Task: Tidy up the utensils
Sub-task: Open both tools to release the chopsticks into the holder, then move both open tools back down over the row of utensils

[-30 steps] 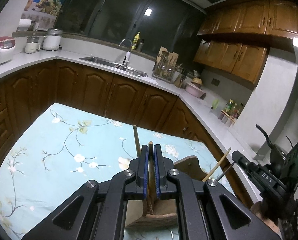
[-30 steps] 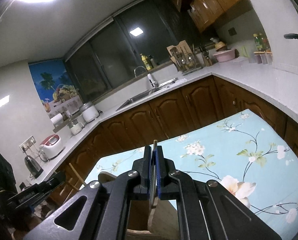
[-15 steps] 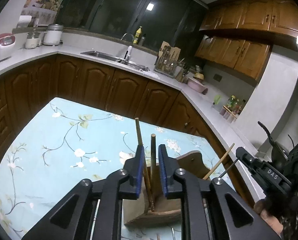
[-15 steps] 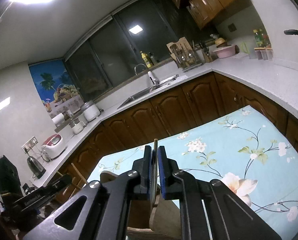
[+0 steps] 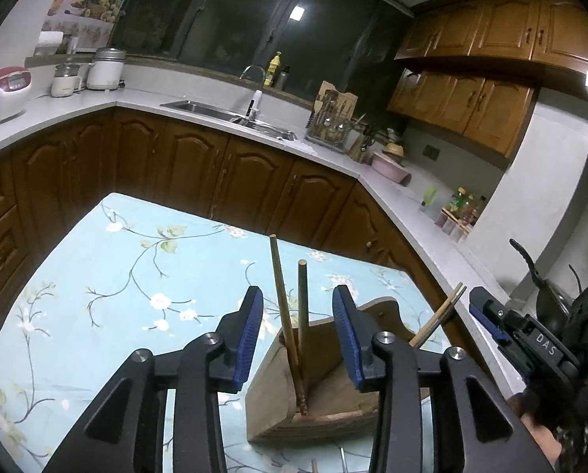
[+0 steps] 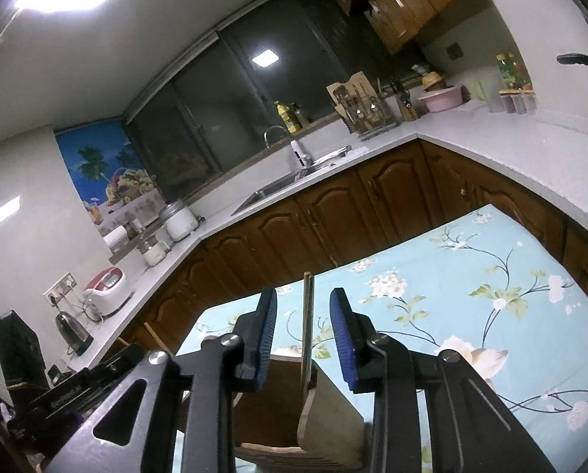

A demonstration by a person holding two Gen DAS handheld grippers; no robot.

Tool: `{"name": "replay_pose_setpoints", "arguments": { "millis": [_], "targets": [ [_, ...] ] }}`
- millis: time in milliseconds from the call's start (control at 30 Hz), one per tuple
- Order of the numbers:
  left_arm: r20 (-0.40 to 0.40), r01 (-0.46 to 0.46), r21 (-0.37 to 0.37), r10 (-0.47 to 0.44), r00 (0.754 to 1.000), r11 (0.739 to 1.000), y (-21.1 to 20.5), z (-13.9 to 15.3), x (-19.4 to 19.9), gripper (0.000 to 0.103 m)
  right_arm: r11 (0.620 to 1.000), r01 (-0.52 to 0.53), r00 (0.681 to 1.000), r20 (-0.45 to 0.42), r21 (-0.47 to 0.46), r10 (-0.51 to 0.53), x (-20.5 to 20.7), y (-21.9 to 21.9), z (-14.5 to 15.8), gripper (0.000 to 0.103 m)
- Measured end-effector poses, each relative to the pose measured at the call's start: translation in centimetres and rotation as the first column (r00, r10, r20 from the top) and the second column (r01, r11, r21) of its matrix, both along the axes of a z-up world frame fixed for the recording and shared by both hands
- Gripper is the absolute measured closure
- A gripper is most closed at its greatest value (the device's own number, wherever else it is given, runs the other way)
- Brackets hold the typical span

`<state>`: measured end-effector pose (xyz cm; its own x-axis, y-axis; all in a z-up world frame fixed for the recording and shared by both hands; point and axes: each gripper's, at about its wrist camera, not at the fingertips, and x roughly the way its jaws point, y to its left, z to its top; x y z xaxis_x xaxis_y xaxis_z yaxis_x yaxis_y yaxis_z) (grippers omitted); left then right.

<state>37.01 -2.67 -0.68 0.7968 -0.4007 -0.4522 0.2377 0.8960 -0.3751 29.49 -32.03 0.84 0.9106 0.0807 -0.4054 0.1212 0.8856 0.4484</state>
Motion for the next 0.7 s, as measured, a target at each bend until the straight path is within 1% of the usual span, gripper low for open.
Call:
{"name": "replay_pose_setpoints", "arguments": {
  "millis": [67, 133, 267, 333, 367, 400, 433, 467, 533, 700],
  "targets": [
    [0.0, 0.0, -0.001, 0.0, 1.0, 1.0, 0.1, 0.1, -0.1, 0.062, 1.0, -0.003, 1.0, -0.002, 0.0, 0.003, -0.1, 0.0, 0.1, 0.072],
    [-0.001, -0.002, -0.001, 0.002, 1.0, 1.0, 0.1, 0.2, -0.1, 0.054, 1.0, -0.002, 1.0, 0.002, 0.001, 0.002, -0.2, 0.1, 0.2, 0.072],
    [-0.008, 0.001, -0.012, -0.001, 1.0, 1.0, 0.3, 0.4, -0.7, 0.05, 1.0, -0.005, 1.0, 0.0, 0.003, 0.005, -0.1, 0.1, 0.4, 0.072],
    [-0.011, 0.002, -0.016, -0.003, 1.0, 1.0, 0.5, 0.5, -1.3, 0.045, 1.0, -0.004, 1.0, -0.001, 0.003, 0.004, -0.2, 0.1, 0.5, 0.072],
    [-0.013, 0.005, -0.02, -0.005, 1.0, 1.0, 0.7, 0.6, -1.9, 0.043, 1.0, -0.009, 1.0, 0.0, 0.004, 0.009, -0.1, 0.1, 0.5, 0.071],
    [-0.015, 0.005, -0.019, -0.005, 1.0, 1.0, 0.9, 0.6, -2.4, 0.04, 1.0, -0.011, 1.0, -0.001, 0.003, 0.011, -0.4, 0.0, 0.5, 0.066],
    [-0.019, 0.003, -0.017, -0.004, 1.0, 1.0, 1.2, 0.6, -3.2, 0.036, 1.0, -0.013, 1.0, -0.002, 0.004, 0.013, -0.7, 0.1, 0.5, 0.063],
    [-0.019, 0.0, -0.018, 0.0, 1.0, 1.0, 1.5, 0.6, -3.7, 0.036, 1.0, -0.019, 1.0, -0.002, 0.005, 0.019, -1.2, 0.2, 0.5, 0.06],
    [-0.035, -0.008, -0.018, 0.007, 0.999, 1.0, 2.2, 0.3, -5.3, 0.031, 1.0, -0.025, 1.0, -0.009, 0.003, 0.025, -2.4, 0.4, 0.5, 0.059],
    [-0.104, -0.017, -0.009, 0.016, 0.994, 1.0, 3.7, -0.9, -9.1, 0.03, 0.999, -0.039, 0.998, -0.042, -0.004, 0.039, -6.0, 0.7, -0.5, 0.058]
  ]
}}
